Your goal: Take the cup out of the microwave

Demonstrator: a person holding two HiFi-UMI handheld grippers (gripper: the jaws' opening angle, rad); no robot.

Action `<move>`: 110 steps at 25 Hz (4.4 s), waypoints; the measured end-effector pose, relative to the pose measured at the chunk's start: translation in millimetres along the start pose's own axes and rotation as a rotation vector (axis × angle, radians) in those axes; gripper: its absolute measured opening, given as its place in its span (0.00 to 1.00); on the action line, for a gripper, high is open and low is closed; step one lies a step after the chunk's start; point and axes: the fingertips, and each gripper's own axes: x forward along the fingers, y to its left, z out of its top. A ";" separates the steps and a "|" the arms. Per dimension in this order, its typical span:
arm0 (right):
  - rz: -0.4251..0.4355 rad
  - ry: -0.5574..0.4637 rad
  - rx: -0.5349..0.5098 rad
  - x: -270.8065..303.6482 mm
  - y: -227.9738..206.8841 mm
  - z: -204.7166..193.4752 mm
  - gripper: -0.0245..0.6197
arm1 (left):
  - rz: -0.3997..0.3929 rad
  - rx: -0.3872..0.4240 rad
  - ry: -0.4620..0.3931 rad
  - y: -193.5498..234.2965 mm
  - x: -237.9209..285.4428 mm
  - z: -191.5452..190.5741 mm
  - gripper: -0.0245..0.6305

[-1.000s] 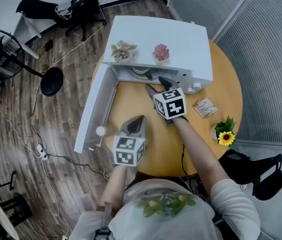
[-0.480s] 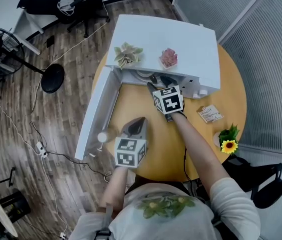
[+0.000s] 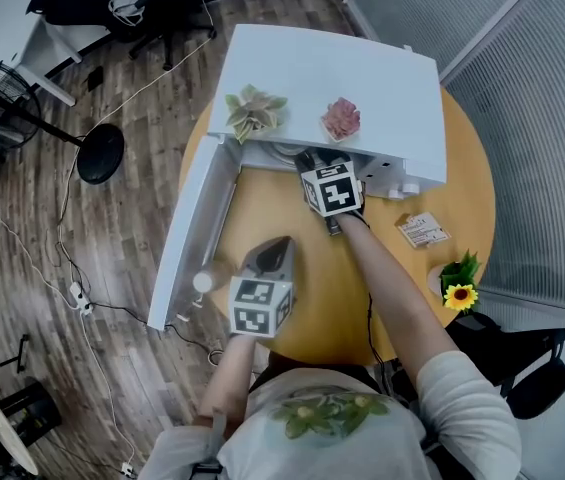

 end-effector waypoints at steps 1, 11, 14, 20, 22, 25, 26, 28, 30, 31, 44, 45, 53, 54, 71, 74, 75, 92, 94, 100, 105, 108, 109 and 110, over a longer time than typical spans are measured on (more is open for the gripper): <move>-0.001 0.005 -0.001 1.8 -0.9 -1.2 0.35 | 0.000 -0.001 0.003 1.1 0.7 -0.7 0.04; 0.027 0.034 -0.043 10.6 6.2 -4.4 0.24 | -0.007 -0.005 0.022 5.2 3.4 -6.9 0.04; 0.015 0.049 -0.061 13.2 8.1 -6.4 0.18 | -0.009 -0.006 0.025 5.0 2.8 -8.9 0.04; -0.001 0.061 -0.070 13.9 6.5 -7.2 0.15 | -0.009 -0.006 0.027 6.2 0.1 -10.3 0.04; 0.007 0.064 -0.068 13.4 6.1 -7.3 0.15 | -0.008 -0.007 0.027 6.9 -0.8 -10.8 0.04; 0.011 0.049 -0.069 11.3 5.5 -8.2 0.15 | -0.007 -0.008 0.027 7.4 -2.6 -11.8 0.04; 0.008 0.045 -0.069 10.3 5.1 -8.8 0.15 | -0.007 -0.008 0.027 7.5 -3.3 -11.8 0.04; 0.002 0.039 -0.069 7.5 4.7 -10.2 0.15 | -0.007 -0.006 0.027 7.5 -4.6 -11.4 0.04; -0.001 0.034 -0.070 3.5 5.7 -12.2 0.15 | -0.007 -0.004 0.025 7.2 -5.8 -10.8 0.04; -0.001 0.032 -0.073 1.2 6.5 -13.5 0.15 | -0.007 -0.004 0.024 6.9 -6.3 -10.5 0.04; -0.014 0.011 -0.043 -26.7 8.4 -27.6 0.15 | -0.010 0.012 0.012 -1.3 -15.1 -7.1 0.04; -0.013 0.010 -0.039 -28.9 8.9 -28.7 0.15 | -0.010 0.013 0.010 -2.1 -15.6 -7.1 0.04; -0.012 -0.016 -0.034 -51.9 16.2 -29.7 0.15 | -0.009 0.018 -0.002 -6.5 -25.1 -7.6 0.04; -0.012 -0.020 -0.032 -55.0 16.8 -29.8 0.15 | -0.009 0.019 -0.004 -6.9 -26.6 -7.6 0.04; -0.011 -0.074 -0.037 -129.1 41.1 -41.8 0.15 | -0.002 0.015 -0.050 -16.8 -56.9 -5.9 0.04; -0.011 -0.085 -0.032 -144.6 46.4 -46.5 0.15 | 0.001 0.014 -0.059 -18.2 -63.1 -6.4 0.04; -0.012 -0.088 -0.028 -149.3 48.0 -48.2 0.15 | 0.002 0.013 -0.061 -18.6 -64.8 -6.5 0.04; -0.040 -0.142 -0.019 -240.3 71.8 -79.0 0.15 | 0.010 0.043 -0.106 -39.0 -99.7 -10.0 0.04; -0.040 -0.154 -0.021 -251.9 76.3 -80.7 0.15 | 0.011 0.047 -0.111 -41.5 -104.6 -11.4 0.04; -0.030 -0.184 -0.026 -284.1 92.9 -85.3 0.15 | 0.013 0.060 -0.112 -49.2 -117.5 -21.1 0.04; -0.023 -0.217 -0.021 -307.9 103.8 -86.9 0.15 | 0.013 0.070 -0.110 -54.7 -126.2 -29.1 0.04; -0.019 -0.240 -0.036 -318.8 109.1 -88.4 0.15 | 0.020 0.073 -0.113 -57.0 -131.8 -32.0 0.04; -0.017 -0.245 -0.044 -321.6 111.1 -89.4 0.15 | 0.022 0.074 -0.114 -57.4 -133.5 -33.0 0.04; -0.014 -0.248 -0.050 -323.7 113.1 -90.4 0.15 | 0.025 0.074 -0.116 -57.5 -135.0 -33.9 0.04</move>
